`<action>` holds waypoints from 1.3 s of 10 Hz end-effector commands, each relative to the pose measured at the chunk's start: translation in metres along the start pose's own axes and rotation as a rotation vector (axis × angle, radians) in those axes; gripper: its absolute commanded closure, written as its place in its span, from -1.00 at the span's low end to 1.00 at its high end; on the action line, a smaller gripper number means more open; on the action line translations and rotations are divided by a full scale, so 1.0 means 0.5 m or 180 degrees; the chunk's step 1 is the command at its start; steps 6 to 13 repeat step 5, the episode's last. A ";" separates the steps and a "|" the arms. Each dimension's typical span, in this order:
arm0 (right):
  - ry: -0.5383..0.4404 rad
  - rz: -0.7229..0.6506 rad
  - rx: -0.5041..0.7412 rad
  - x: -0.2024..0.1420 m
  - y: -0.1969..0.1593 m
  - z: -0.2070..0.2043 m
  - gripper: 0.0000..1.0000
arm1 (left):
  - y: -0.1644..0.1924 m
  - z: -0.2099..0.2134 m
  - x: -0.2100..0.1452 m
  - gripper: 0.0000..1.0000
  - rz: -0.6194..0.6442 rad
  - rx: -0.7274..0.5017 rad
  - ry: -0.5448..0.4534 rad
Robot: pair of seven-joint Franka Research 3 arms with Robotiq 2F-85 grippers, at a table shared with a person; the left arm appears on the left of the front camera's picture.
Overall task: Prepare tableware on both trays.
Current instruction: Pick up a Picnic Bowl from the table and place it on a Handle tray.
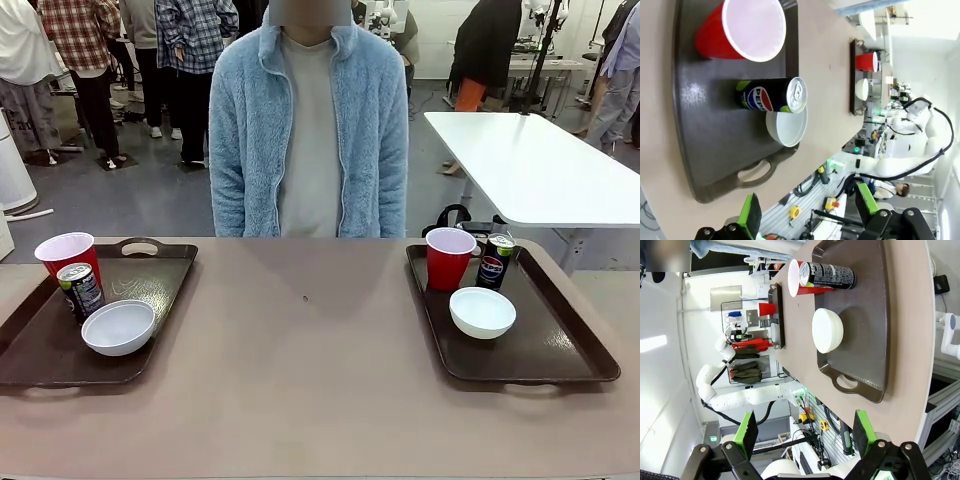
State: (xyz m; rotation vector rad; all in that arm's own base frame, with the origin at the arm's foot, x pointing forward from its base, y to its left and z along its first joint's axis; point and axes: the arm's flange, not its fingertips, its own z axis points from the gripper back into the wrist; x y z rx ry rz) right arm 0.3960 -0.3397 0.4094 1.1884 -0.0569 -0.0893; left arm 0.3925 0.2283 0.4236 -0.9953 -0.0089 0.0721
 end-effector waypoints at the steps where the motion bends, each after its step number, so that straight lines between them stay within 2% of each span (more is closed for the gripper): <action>1: -0.0023 -0.0013 0.0021 0.000 0.002 0.000 -1.00 | 0.007 0.005 -0.003 -1.00 0.0062 -0.0005 -0.0020; 13: -0.0023 -0.0013 0.0021 0.000 0.002 0.000 -1.00 | 0.007 0.005 -0.003 -1.00 0.0062 -0.0005 -0.0020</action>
